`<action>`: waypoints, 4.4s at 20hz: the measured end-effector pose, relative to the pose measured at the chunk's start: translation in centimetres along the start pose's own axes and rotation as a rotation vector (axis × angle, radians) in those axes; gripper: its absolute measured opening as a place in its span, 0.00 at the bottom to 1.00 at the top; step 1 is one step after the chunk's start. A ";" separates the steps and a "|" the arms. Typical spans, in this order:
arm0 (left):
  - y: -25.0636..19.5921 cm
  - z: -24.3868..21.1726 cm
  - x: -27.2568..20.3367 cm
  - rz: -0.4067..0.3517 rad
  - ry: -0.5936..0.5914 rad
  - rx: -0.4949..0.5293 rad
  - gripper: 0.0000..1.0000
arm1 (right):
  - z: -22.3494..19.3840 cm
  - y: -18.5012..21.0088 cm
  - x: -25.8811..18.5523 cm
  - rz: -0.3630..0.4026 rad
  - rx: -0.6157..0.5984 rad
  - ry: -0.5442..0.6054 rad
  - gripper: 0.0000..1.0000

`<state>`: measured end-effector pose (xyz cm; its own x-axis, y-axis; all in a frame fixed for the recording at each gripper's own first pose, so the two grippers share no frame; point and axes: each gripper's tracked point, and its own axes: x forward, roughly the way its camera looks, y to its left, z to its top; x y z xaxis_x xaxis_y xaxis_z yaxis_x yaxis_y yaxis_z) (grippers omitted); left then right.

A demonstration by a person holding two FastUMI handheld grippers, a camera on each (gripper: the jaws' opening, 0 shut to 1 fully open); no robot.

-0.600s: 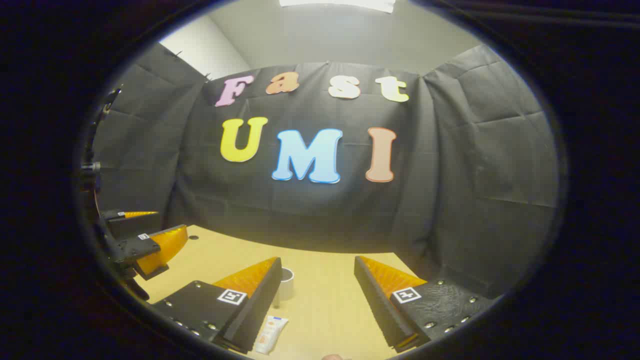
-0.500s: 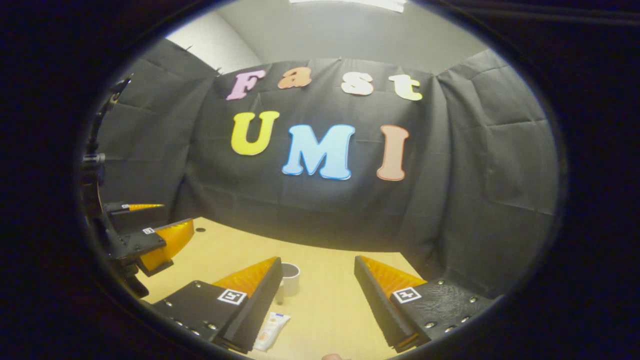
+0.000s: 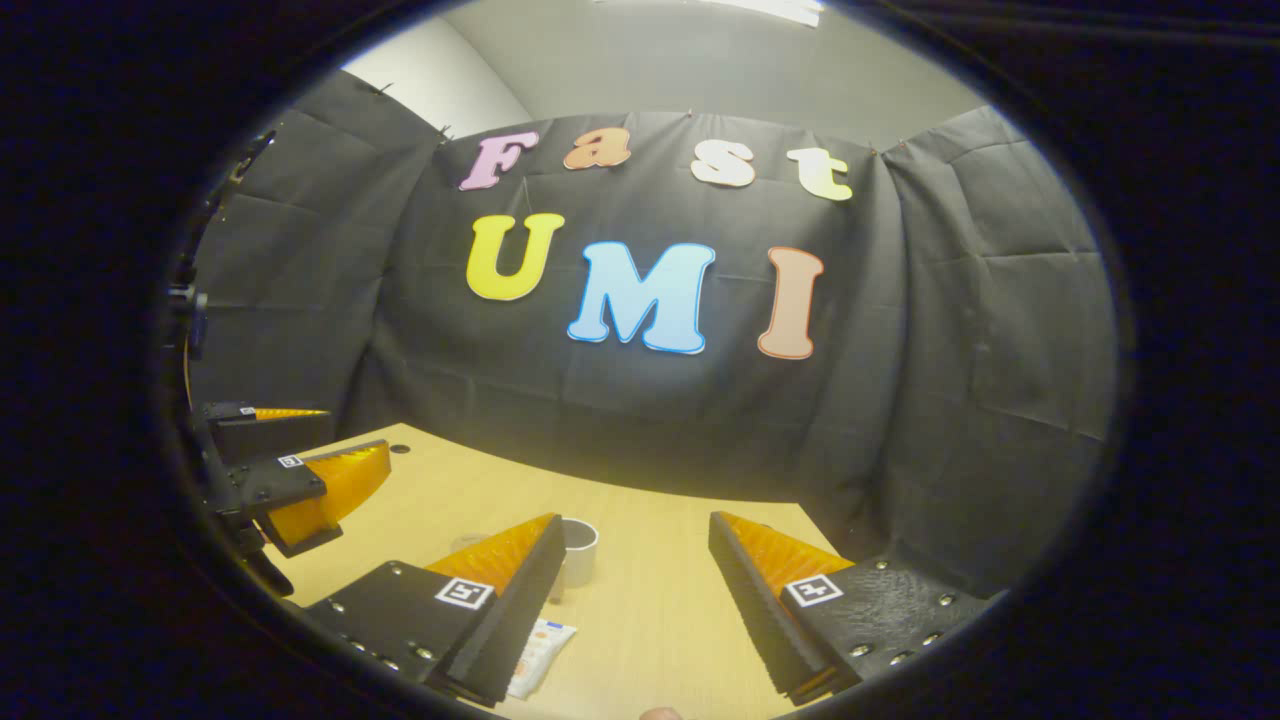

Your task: Put the toothbrush and toothpaste on the desktop into the cup, then pick up the cup and place it on the coaster on the desktop.

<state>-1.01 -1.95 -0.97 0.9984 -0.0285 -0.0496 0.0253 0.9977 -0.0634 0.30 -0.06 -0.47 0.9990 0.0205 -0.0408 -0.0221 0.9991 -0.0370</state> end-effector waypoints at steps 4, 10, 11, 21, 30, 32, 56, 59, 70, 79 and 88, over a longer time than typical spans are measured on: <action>0.2 0.0 0.0 -0.004 -0.002 0.003 0.98 | -0.4 0.2 0.1 -0.001 0.012 0.030 0.90; 0.8 -1.2 0.7 -0.024 0.027 0.020 0.95 | -2.3 2.6 1.0 0.050 0.068 0.134 0.90; 0.9 -2.0 1.2 -0.034 0.046 0.026 0.96 | -2.8 2.9 1.3 0.053 0.079 0.162 0.90; 2.6 -13.1 4.4 -0.060 0.419 -0.058 0.96 | -11.8 6.5 4.2 0.090 0.123 0.563 0.90; 2.1 -23.4 4.0 -0.066 0.877 -0.099 1.00 | -17.4 7.9 4.3 0.113 0.210 0.884 0.91; 1.9 -25.2 4.0 -0.074 0.950 -0.092 1.00 | -18.8 8.4 4.3 0.117 0.221 0.944 0.93; 2.9 -31.6 1.4 -0.013 1.295 -0.047 0.51 | -25.8 8.8 3.9 0.083 0.168 1.215 0.65; 2.7 -31.6 1.4 -0.034 1.272 -0.030 0.29 | -25.2 8.4 4.0 0.088 0.167 1.201 0.50; 2.7 -31.1 1.9 -0.084 1.177 -0.017 0.08 | -24.7 9.0 4.2 0.193 0.183 1.064 0.28; 3.3 -26.5 2.7 -0.102 0.900 -0.117 0.08 | -21.3 8.4 4.0 0.234 0.282 0.760 0.28; 2.9 -21.3 5.7 -0.120 0.649 -0.192 0.08 | -13.7 8.2 4.7 0.232 0.310 0.460 0.28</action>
<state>3.66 -0.50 -22.65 0.7548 -0.2293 -0.6146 0.0644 0.9583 -0.2786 4.23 7.75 -14.61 0.8481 0.2897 -0.4436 -0.1554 0.9365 0.3144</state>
